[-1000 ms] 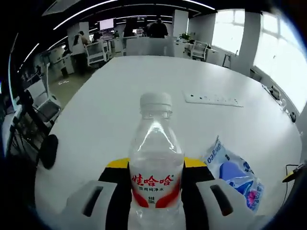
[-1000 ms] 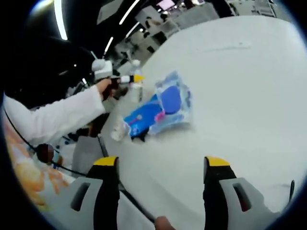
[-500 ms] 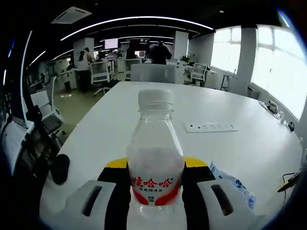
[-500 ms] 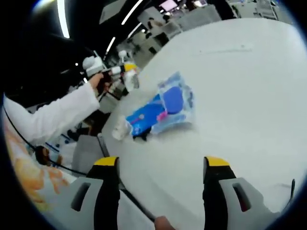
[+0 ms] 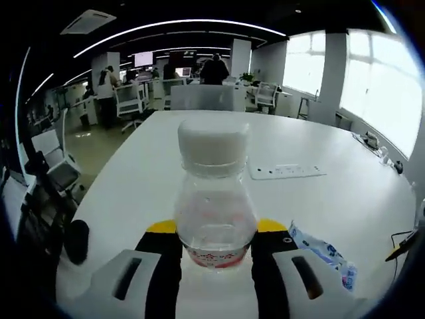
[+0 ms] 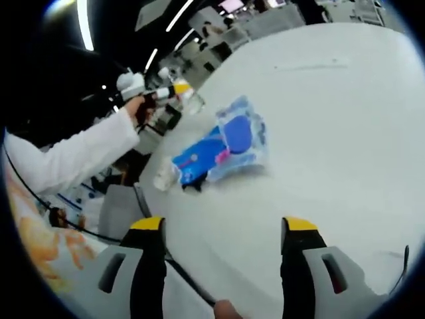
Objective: Arrange the tabletop items into an orderly group along one side of the table until the central work area is clear of visible clutter.
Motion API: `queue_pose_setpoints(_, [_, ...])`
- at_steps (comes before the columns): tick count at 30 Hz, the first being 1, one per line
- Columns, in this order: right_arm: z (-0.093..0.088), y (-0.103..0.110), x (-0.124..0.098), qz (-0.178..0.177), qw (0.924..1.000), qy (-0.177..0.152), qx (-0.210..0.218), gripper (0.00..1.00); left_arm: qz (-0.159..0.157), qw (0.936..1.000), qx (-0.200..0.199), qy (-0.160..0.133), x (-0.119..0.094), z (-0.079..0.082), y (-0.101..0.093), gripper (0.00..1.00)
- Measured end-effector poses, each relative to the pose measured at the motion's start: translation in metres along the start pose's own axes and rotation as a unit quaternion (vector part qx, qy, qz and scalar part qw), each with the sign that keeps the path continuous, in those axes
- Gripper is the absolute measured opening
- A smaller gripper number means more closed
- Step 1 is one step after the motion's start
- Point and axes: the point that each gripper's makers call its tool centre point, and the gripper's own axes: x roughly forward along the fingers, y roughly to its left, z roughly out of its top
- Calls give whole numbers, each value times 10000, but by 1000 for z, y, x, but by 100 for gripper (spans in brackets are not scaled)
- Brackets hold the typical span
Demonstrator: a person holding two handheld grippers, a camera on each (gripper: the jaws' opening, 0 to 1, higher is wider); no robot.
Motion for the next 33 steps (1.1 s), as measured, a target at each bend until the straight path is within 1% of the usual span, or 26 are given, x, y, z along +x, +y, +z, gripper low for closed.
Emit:
queue_pose_setpoints(6, [-2, 1, 2, 31, 10000, 72, -19, 69, -99, 9997, 180, 104, 8, -4, 1, 39])
queue_pose_setpoints(11, [-4, 0, 2, 22, 9999, 107, 2, 69, -59, 9998, 139, 119, 10, -8, 7, 39])
queue_pose_setpoints(14, [-5, 0, 3, 40, 9999, 111, 87, 69, -54, 9997, 149, 160, 14, -9, 10, 39])
queue_pose_setpoints(25, [-9, 1, 5, 46, 9997, 227, 53, 68, -32, 9996, 143, 261, 19, -19, 12, 40])
queue_pose_setpoints(33, [-9, -2, 4, 39, 9997, 232, 117, 68, -18, 9994, 119, 335, 20, -29, 10, 40])
